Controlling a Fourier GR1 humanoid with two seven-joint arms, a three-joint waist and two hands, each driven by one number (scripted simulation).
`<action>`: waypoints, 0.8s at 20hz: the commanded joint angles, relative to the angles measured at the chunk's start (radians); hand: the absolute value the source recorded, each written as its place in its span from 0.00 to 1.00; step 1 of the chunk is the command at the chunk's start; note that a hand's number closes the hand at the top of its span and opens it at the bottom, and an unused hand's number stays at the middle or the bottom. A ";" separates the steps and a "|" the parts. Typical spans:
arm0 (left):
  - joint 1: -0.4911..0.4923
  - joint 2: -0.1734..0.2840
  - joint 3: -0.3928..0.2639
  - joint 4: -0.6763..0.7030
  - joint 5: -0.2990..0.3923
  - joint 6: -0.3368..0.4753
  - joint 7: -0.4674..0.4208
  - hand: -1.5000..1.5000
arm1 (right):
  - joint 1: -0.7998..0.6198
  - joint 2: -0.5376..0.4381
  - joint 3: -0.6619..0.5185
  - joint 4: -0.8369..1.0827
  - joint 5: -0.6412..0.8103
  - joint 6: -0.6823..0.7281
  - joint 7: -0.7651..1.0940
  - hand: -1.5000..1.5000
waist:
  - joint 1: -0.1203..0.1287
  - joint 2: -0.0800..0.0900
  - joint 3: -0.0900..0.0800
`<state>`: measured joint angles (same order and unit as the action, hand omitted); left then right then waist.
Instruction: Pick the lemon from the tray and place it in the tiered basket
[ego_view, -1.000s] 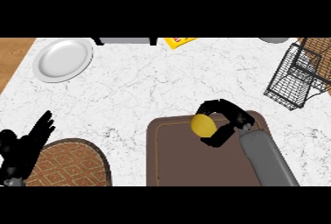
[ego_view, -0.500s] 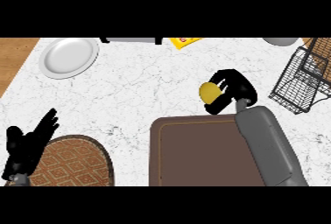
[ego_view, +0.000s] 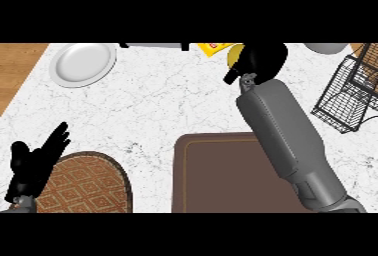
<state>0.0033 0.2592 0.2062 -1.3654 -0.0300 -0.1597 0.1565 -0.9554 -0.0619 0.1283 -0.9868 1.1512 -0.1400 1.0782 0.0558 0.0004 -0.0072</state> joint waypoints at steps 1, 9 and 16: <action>-0.019 0.010 0.012 -0.011 0.011 0.000 0.027 0.50 | -0.182 0.009 0.002 0.068 0.167 -0.001 0.262 1.00 | -0.013 0.001 0.004; -0.003 -0.007 0.014 0.033 -0.021 0.030 -0.044 0.50 | -0.291 -0.044 -0.148 0.165 0.233 -0.115 0.176 1.00 | -0.032 0.009 0.006; -0.049 -0.011 0.015 -0.026 -0.005 0.044 0.048 0.50 | -0.302 -0.151 -0.263 0.331 0.236 -0.264 0.002 1.00 | -0.026 0.013 0.007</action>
<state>-0.0126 0.2460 0.2133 -1.3888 -0.0295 -0.1362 0.1805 -1.2492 -0.1539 -0.0799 -0.7238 1.3915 -0.2912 1.0670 0.0367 0.0115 -0.0007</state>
